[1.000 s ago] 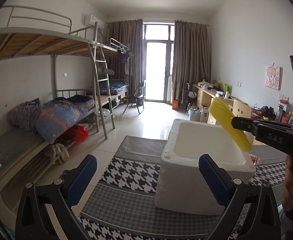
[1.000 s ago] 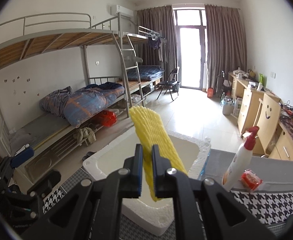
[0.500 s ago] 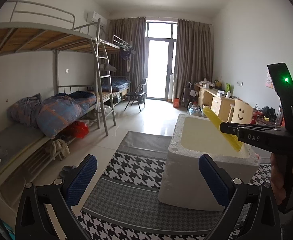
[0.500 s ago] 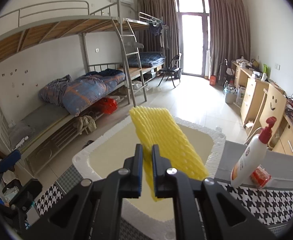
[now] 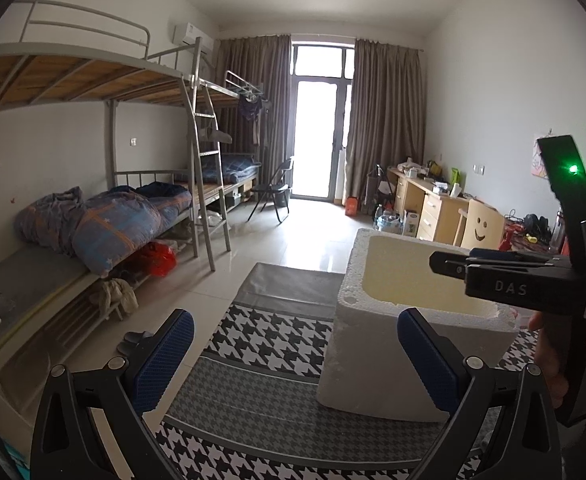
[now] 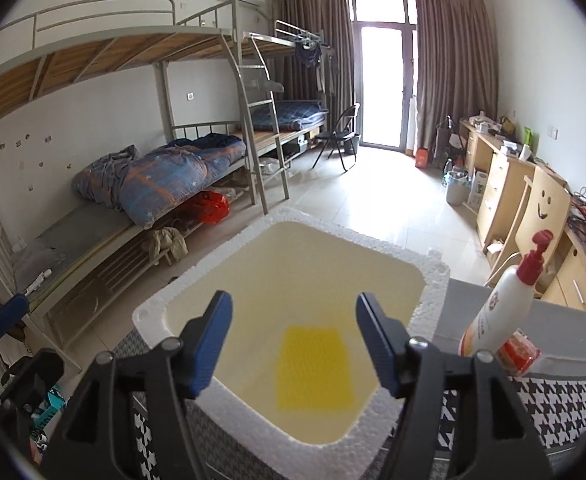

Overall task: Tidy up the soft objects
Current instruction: 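Withdraw both tools from the foam box back toward the table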

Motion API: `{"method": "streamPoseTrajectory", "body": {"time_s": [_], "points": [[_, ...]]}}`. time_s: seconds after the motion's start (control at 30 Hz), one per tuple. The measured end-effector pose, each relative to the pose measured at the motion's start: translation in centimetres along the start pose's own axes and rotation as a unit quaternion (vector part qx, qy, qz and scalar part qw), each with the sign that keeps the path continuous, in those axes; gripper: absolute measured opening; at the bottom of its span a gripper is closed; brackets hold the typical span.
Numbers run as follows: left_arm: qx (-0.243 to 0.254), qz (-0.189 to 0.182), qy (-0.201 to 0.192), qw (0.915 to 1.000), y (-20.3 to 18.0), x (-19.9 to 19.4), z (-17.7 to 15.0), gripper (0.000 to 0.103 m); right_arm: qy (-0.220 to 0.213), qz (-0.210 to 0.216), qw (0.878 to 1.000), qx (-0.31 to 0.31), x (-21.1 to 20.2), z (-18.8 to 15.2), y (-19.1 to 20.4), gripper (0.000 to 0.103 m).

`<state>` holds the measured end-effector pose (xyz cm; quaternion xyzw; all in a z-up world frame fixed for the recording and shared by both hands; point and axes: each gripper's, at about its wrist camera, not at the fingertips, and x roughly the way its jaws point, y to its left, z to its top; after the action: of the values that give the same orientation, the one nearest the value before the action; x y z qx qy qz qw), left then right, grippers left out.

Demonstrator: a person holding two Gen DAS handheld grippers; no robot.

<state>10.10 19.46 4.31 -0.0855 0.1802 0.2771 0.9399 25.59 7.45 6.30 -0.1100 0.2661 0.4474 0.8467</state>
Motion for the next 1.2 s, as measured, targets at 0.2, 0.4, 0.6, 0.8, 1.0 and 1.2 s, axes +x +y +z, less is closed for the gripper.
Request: {"method": "streamPoseTrajectory", "body": {"time_s": [0.2,0.4,0.6,0.8,1.0,1.2], "points": [[0.000,-0.016,-0.001,0.9999,-0.4,-0.5,0.3,0.102,-0.025,-0.005,1.000,-0.004,-1.9,0.0,-0.2,0.072],[0.007,-0.024,-0.005,0.9997,-1.1,-1.0,0.4,0.102,-0.058,-0.015,0.998,0.001,-3.9,-0.2,-0.8,0.093],[0.011,-0.030,-0.008,0.9994,-1.5,-1.7,0.6,0.102,-0.067,-0.016,0.998,0.004,-4.8,-0.6,-0.9,0.101],[0.011,-0.036,-0.013,0.9992,-1.8,-2.4,0.9,0.102,-0.083,-0.020,0.996,0.009,-6.3,-1.1,-1.2,0.101],[0.015,-0.046,-0.020,0.9986,-2.5,-3.2,0.8,0.102,-0.105,-0.028,0.994,0.002,-8.4,-2.3,-1.1,0.101],[0.022,-0.058,-0.026,0.9978,-3.3,-4.4,0.7,0.102,-0.123,-0.034,0.992,0.007,-10.3,-3.2,-1.4,0.101]]}}
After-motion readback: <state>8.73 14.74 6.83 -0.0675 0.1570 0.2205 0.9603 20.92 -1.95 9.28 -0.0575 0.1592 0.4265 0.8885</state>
